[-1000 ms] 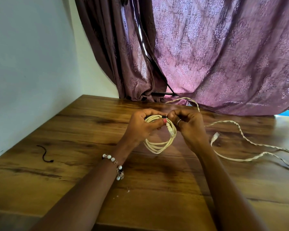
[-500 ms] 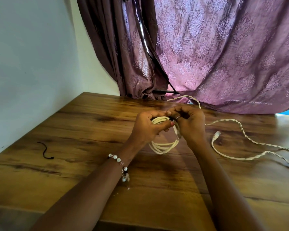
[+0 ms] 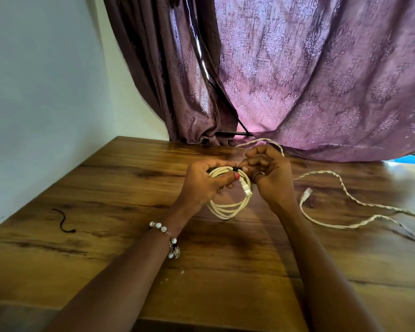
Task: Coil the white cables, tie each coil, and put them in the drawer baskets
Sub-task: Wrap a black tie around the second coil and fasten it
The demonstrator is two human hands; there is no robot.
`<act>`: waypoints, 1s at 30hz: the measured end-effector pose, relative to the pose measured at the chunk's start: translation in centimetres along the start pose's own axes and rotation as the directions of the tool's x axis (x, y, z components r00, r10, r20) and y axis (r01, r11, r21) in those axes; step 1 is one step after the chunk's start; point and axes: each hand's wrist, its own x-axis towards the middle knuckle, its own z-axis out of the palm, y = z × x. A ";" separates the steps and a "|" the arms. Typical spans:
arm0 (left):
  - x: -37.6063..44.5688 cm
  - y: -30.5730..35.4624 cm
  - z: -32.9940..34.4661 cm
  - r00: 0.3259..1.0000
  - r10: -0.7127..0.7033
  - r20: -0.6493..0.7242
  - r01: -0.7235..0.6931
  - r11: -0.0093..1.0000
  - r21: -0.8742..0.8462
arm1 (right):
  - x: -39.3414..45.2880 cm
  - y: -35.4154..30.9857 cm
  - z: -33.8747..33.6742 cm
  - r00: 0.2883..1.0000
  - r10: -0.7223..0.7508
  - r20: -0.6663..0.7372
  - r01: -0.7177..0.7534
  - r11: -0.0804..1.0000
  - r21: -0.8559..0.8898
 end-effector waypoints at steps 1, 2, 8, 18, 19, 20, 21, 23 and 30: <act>0.0 0.0 0.0 1.000 0.000 -0.002 0.000 1.000 0.003 | 0.0 0.2 0.1 0.998 -0.057 -0.005 0.057 0.996 -0.067; 0.0 0.0 0.0 1.000 0.002 -0.005 -0.002 1.000 0.005 | 0.0 0.3 0.3 0.996 -0.091 -0.010 0.089 0.990 -0.114; -0.1 0.0 -0.1 1.000 0.020 0.006 -0.020 1.000 -0.012 | 0.0 0.3 0.8 0.993 -0.095 -0.069 0.084 0.987 -0.140; 0.1 -0.2 -0.7 0.996 0.056 0.072 -0.055 0.998 -0.006 | -0.1 -0.4 0.2 0.966 0.257 -0.003 -0.235 0.891 0.387; 0.0 -0.2 -0.7 0.995 0.053 0.080 -0.053 0.999 -0.004 | -0.1 -0.3 0.1 0.955 0.296 0.007 -0.269 0.859 0.435; 0.0 -0.1 -0.6 0.995 0.053 0.085 -0.052 0.999 -0.003 | 0.0 0.0 -0.1 0.942 0.334 0.026 -0.304 0.822 0.482; 0.0 0.0 -0.6 0.995 0.052 0.089 -0.052 0.999 -0.005 | 0.1 0.3 -0.2 0.925 0.375 0.052 -0.344 0.776 0.528; -0.1 0.1 -0.5 0.994 0.045 0.104 -0.044 0.999 -0.008 | 0.1 0.8 -0.6 0.874 0.467 0.130 -0.444 0.662 0.604; -0.2 0.4 -0.7 0.985 0.078 0.155 -0.086 0.995 0.047 | 0.2 1.3 -0.9 0.738 0.601 0.307 -0.623 0.435 0.650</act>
